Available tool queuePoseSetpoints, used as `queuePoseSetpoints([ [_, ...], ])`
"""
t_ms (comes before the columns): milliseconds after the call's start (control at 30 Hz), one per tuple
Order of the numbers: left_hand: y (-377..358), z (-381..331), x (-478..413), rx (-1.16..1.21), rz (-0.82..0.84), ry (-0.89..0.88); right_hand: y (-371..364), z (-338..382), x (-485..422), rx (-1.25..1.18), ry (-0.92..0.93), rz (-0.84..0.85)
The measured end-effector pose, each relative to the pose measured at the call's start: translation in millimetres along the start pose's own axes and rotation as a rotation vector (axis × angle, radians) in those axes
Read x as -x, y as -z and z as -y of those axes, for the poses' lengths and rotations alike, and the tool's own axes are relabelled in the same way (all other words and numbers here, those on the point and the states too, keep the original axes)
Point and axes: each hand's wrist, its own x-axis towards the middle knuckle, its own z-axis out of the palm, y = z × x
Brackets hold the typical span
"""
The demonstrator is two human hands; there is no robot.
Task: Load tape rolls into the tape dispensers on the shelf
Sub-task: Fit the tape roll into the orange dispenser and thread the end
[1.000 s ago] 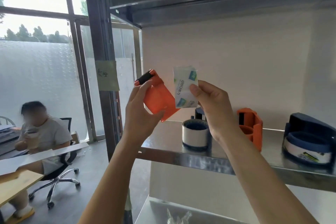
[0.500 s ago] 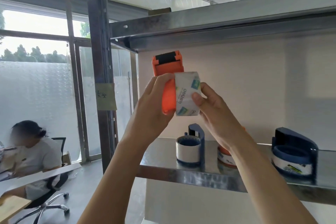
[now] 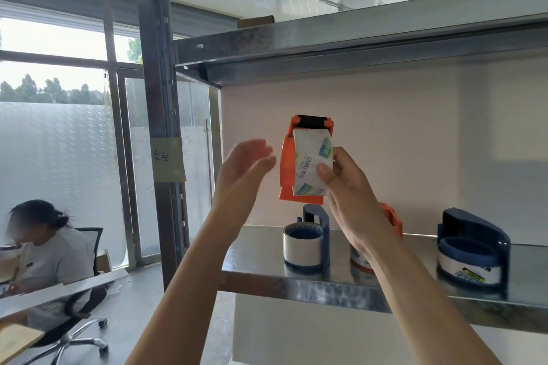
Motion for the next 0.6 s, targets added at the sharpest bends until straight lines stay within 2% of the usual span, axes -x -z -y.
queuePoseSetpoints([
  [100, -4, -1, -4, 0.196, 0.094, 0.248, -1, -7, 2, -0.036, 0.016, 0.027],
  [200, -10, 1, -7, 0.281, 0.231, 0.377, -3, -11, 5, -0.038, 0.044, 0.064],
  [367, -21, 1, -6, 0.278, 0.279, 0.344, -10, -15, 10, -0.070, 0.050, 0.148],
  [533, -29, 5, 1, 0.181, 0.315, 0.201, -4, -13, 11, -0.144, 0.041, 0.136],
  [600, -28, 7, 1, 0.176, 0.380, 0.159, -1, -12, 11, -0.145, 0.040, 0.119],
])
